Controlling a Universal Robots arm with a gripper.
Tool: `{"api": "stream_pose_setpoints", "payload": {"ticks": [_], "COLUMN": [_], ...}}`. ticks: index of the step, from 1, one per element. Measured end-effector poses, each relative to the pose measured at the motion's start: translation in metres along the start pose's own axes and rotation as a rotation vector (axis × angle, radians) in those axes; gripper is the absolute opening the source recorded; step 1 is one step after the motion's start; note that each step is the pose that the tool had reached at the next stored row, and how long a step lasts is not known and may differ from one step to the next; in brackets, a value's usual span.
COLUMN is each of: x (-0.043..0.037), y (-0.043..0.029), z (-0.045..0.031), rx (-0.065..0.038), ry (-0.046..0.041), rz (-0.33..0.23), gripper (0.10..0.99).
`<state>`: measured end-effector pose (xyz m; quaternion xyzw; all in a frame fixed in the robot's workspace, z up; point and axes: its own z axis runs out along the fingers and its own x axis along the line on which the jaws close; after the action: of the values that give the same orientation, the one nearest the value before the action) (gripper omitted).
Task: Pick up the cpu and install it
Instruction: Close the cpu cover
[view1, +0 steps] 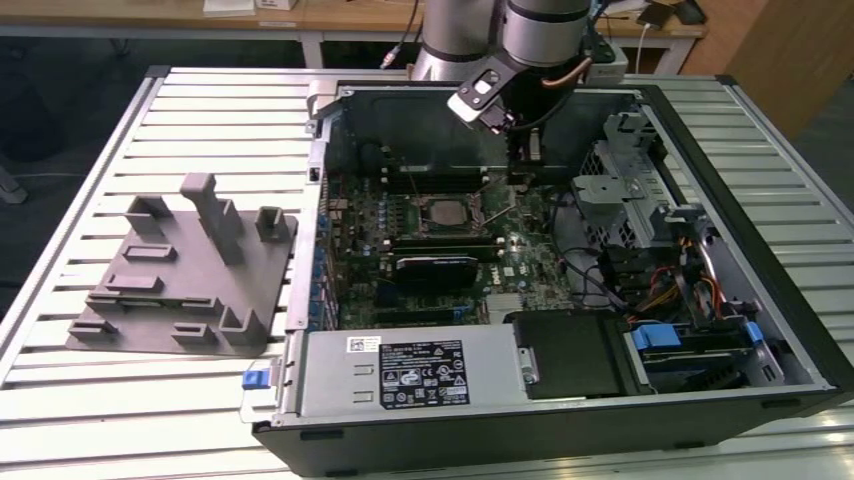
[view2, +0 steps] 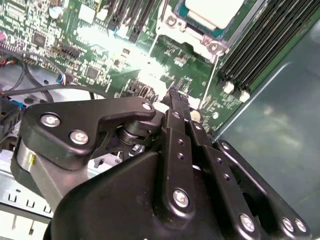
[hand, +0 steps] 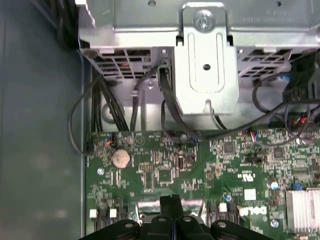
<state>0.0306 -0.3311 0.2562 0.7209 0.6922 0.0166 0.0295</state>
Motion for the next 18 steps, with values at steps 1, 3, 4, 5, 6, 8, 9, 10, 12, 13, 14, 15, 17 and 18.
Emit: {"api": "stream_pose_setpoints", "payload": {"ticks": [1, 3, 4, 5, 6, 8, 9, 10, 12, 13, 14, 15, 17, 18], "x": [0.0001, 0.0003, 0.0004, 0.0004, 0.0005, 0.0007, 0.0007, 0.0008, 0.0009, 0.0009, 0.0009, 0.001, 0.001, 0.0011], "y": [0.002, 0.0068, 0.0091, 0.0113, 0.0134, 0.0166, 0.0176, 0.0184, 0.0194, 0.0196, 0.0198, 0.02, 0.0202, 0.0202], "z": [0.0001, 0.0004, 0.0006, 0.0007, 0.0009, 0.0012, 0.0014, 0.002, 0.0045, 0.0061, 0.0079, 0.0096, 0.0122, 0.0131], "rx": [0.0, 0.0, 0.0, 0.0, 0.0, 0.0, 0.0, 0.0, 0.0, 0.0, 0.0, 0.0, 0.0, 0.0], "ry": [0.0, 0.0, 0.0, 0.0, -0.0001, 0.0, 0.0, 0.0, -0.0001, 0.0, 0.0, 0.0, -0.0001, -0.0001], "rz": [0.0, 0.0, 0.0, 0.0, 0.0, 0.0, 0.0, 0.0, 0.0, 0.0, 0.0, 0.0, 0.0, 0.0], "gripper": [0.106, 0.106, 0.106, 0.106, 0.106, 0.106, 0.106, 0.106, 0.106, 0.106, 0.106, 0.106, 0.106, 0.106]}}
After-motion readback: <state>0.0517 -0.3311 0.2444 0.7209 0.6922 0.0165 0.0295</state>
